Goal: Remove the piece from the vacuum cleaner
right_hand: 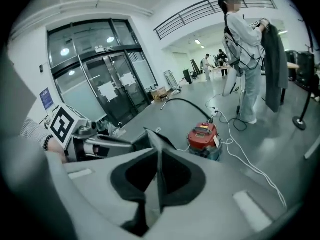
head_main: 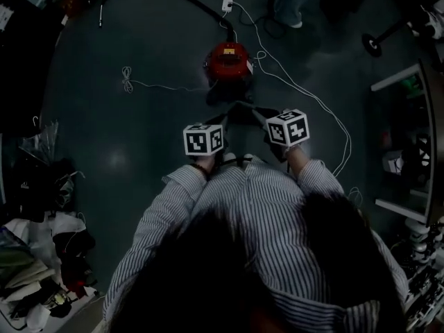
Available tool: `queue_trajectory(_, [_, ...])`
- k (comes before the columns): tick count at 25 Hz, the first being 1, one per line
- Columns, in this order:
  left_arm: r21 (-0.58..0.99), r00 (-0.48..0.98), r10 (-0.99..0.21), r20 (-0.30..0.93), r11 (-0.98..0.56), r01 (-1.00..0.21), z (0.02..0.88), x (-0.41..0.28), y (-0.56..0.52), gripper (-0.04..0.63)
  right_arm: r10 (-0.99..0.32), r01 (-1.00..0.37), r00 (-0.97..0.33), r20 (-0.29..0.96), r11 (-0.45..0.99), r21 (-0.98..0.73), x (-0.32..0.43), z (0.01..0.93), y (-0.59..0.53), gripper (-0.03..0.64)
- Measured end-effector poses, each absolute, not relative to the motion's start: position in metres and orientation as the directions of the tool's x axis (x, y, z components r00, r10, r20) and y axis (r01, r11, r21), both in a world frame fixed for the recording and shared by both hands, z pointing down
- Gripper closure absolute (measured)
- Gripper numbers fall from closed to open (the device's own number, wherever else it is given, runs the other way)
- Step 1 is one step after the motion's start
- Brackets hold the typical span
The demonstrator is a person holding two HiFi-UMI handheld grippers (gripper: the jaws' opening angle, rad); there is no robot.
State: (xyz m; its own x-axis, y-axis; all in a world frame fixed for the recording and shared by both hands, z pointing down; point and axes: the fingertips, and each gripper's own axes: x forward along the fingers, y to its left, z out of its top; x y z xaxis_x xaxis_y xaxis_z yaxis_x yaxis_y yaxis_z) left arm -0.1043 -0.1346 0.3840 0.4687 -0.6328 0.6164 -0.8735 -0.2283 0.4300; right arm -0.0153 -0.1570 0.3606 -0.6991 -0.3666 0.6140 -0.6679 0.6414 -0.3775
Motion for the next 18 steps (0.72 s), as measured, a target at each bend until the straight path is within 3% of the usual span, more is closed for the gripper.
queue_trajectory(18, [0.433,0.481,-0.631,0.608,-0.244,-0.868,0.377,-0.089,-0.145,0.566,-0.367,-0.679,-0.696,0.617,0.614,-0.402,0.0,0.359,-0.157,0.591])
